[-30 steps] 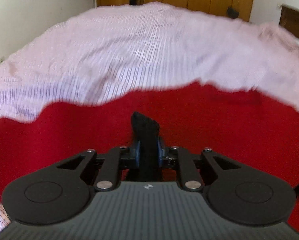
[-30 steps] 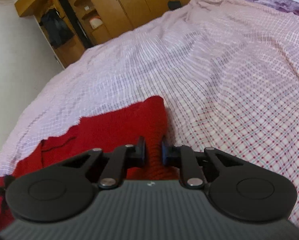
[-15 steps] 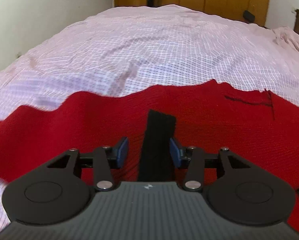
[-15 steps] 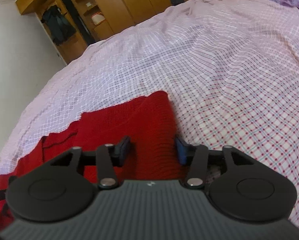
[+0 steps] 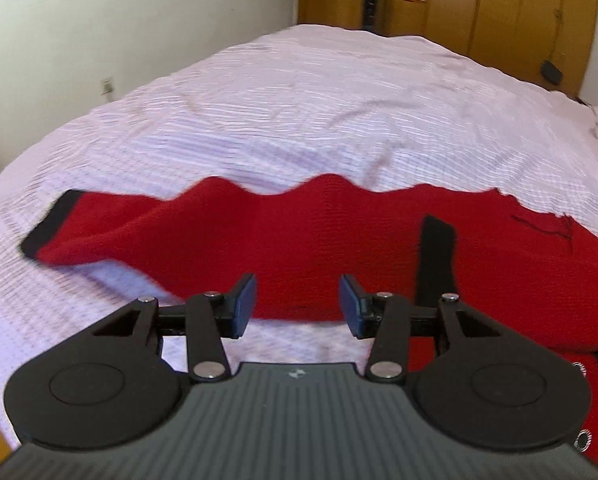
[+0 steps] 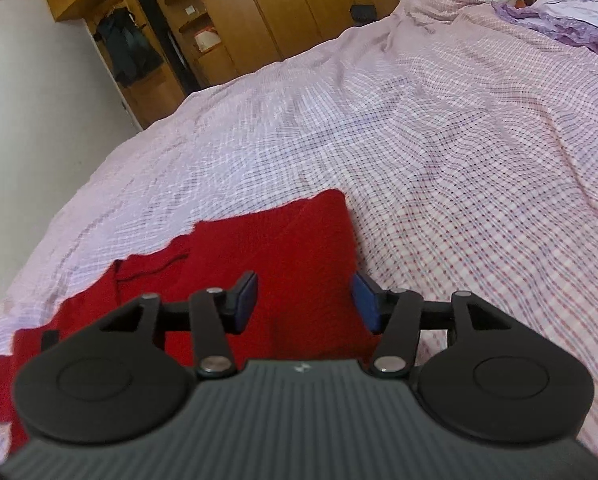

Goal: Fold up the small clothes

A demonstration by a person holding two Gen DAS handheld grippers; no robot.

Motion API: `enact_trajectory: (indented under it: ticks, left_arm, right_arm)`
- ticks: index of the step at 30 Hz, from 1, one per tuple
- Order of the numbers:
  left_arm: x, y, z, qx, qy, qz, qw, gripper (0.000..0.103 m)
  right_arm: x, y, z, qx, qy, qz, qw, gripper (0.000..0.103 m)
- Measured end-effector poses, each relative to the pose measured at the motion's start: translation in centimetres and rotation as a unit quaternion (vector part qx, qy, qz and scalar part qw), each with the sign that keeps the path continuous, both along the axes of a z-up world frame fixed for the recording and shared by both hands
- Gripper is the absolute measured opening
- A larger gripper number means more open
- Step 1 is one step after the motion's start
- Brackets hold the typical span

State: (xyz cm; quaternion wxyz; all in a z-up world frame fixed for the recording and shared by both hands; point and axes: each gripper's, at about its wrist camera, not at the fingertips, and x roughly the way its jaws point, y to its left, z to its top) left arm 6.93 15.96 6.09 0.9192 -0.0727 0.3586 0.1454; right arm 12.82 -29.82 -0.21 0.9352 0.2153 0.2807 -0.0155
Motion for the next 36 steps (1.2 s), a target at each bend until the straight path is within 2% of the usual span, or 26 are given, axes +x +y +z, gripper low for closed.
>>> enact_trajectory:
  ticks: [4, 10, 15, 20, 24, 31, 36]
  left_arm:
    - [-2.3, 2.8, 0.4, -0.018, -0.007, 0.030, 0.9994, 0.052]
    - [-5.1, 7.4, 0.1, -0.039, -0.018, 0.079, 0.9960, 0.052]
    - [-6.2, 11.7, -1.2, -0.095, -0.025, 0.118, 0.9881, 0.052]
    - [-6.8, 15.9, -2.7, -0.178, -0.050, 0.161, 0.9696, 0.052]
    - [-6.5, 17.9, -3.0, -0.219, -0.082, 0.195, 0.9526, 0.056]
    - [-5.8, 19.7, -3.4, -0.304, -0.127, 0.209, 0.9208, 0.056]
    - [-4.1, 19.7, -4.6, -0.315, -0.114, 0.222, 0.9157, 0.056]
  right_arm:
    - [-2.7, 0.8, 2.2, 0.014, -0.011, 0.037, 0.999, 0.056]
    - [-6.7, 2.3, 4.9, 0.003, -0.022, 0.070, 0.997, 0.056]
    - [-9.2, 3.5, 5.8, 0.000, -0.019, 0.086, 0.996, 0.062]
    - [-10.6, 5.2, 5.6, -0.021, -0.003, 0.111, 0.994, 0.062]
    - [-11.3, 6.6, 5.1, -0.052, 0.007, 0.120, 0.991, 0.062]
    - [-11.4, 7.6, 3.3, -0.054, 0.043, 0.110, 0.991, 0.062]
    - [-11.8, 8.3, 2.3, -0.065, 0.062, 0.120, 0.989, 0.062]
